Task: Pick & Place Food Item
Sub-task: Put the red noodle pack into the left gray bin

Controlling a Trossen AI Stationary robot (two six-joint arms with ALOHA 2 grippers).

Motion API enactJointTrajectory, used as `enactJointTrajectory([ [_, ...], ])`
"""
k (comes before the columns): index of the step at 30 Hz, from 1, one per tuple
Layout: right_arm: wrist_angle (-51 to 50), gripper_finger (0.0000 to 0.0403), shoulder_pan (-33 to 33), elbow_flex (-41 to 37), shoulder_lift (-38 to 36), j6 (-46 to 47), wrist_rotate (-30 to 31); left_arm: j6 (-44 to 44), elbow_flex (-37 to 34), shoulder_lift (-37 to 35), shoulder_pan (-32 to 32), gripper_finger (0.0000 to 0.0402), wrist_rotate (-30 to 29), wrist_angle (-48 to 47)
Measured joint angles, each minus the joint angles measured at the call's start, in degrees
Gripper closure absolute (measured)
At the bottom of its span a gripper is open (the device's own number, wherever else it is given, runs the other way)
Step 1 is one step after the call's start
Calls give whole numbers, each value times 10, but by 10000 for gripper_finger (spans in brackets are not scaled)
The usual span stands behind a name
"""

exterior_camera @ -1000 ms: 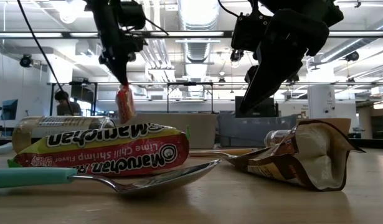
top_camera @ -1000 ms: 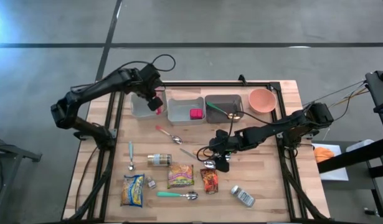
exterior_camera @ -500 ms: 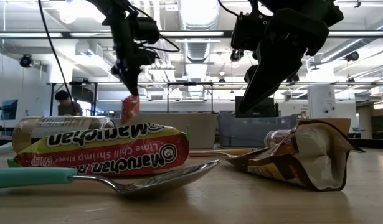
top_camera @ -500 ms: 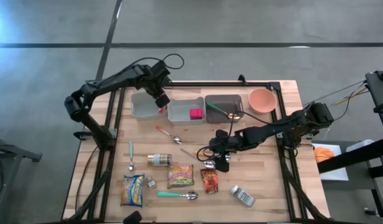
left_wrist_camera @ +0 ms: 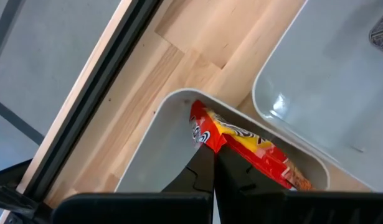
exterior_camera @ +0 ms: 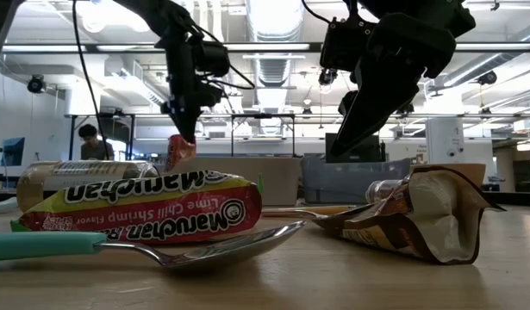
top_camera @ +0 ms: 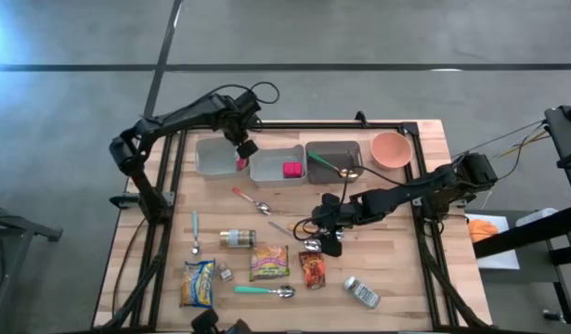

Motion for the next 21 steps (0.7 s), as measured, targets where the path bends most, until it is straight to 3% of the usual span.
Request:
enactJointTrajectory([
  [16,0,145,0,-1,0,0,0,-21,0,1,-1,400,29,19],
  [21,0,145,0,-1,0,0,0,-32,0,1,-1,365,30,19],
])
